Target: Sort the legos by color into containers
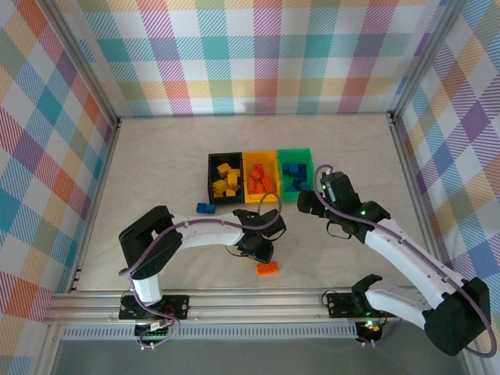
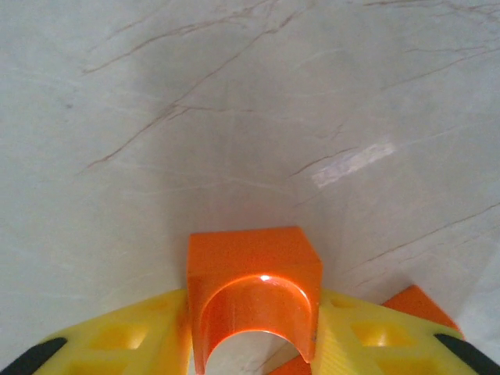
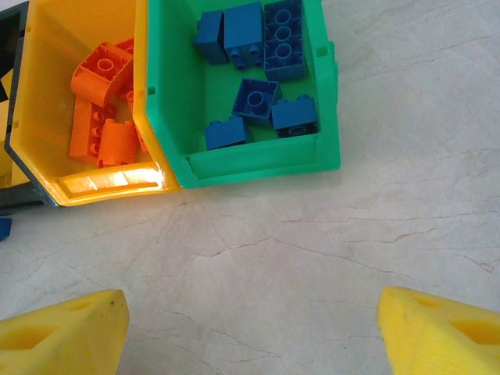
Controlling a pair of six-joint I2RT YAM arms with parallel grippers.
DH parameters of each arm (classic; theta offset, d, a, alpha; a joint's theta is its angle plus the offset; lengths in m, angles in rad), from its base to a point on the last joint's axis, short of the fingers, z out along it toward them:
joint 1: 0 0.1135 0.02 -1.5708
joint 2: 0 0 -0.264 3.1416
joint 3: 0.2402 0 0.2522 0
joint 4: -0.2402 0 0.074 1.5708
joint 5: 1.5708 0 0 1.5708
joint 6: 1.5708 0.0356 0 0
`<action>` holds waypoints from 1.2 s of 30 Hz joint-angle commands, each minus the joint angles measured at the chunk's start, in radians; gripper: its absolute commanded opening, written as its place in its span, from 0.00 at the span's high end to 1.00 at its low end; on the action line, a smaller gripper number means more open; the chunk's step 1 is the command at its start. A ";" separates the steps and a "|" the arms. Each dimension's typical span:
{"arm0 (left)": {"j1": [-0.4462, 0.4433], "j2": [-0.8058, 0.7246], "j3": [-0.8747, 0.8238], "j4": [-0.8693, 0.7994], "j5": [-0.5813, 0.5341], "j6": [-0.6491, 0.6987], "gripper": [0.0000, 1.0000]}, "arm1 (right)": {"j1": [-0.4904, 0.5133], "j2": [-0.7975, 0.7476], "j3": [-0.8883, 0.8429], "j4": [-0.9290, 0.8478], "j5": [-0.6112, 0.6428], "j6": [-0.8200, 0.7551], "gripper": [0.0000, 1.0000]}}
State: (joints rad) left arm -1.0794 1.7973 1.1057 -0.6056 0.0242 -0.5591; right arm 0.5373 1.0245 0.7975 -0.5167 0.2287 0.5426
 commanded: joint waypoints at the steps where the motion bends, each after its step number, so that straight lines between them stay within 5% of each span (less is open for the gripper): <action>1: -0.001 -0.019 -0.023 -0.100 -0.055 0.012 0.60 | -0.008 -0.010 0.002 0.006 -0.011 0.012 0.17; 8: 0.021 -0.083 -0.001 -0.059 -0.085 0.013 0.66 | -0.011 -0.012 0.004 -0.001 -0.014 0.011 0.17; 17: 0.204 -0.156 0.117 0.018 -0.121 0.039 0.65 | -0.015 -0.014 0.000 0.001 -0.020 0.017 0.16; 31: 0.371 0.205 0.577 0.017 -0.121 0.076 0.62 | -0.017 -0.043 -0.013 -0.036 -0.036 0.023 0.16; 36: 0.380 0.300 0.702 -0.021 -0.122 0.077 0.51 | -0.017 -0.044 -0.028 -0.046 -0.066 0.017 0.16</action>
State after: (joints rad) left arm -0.7055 2.0743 1.7378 -0.5781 -0.0898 -0.4999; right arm 0.5247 0.9916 0.7925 -0.5430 0.1932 0.5465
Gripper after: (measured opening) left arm 0.467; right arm 0.841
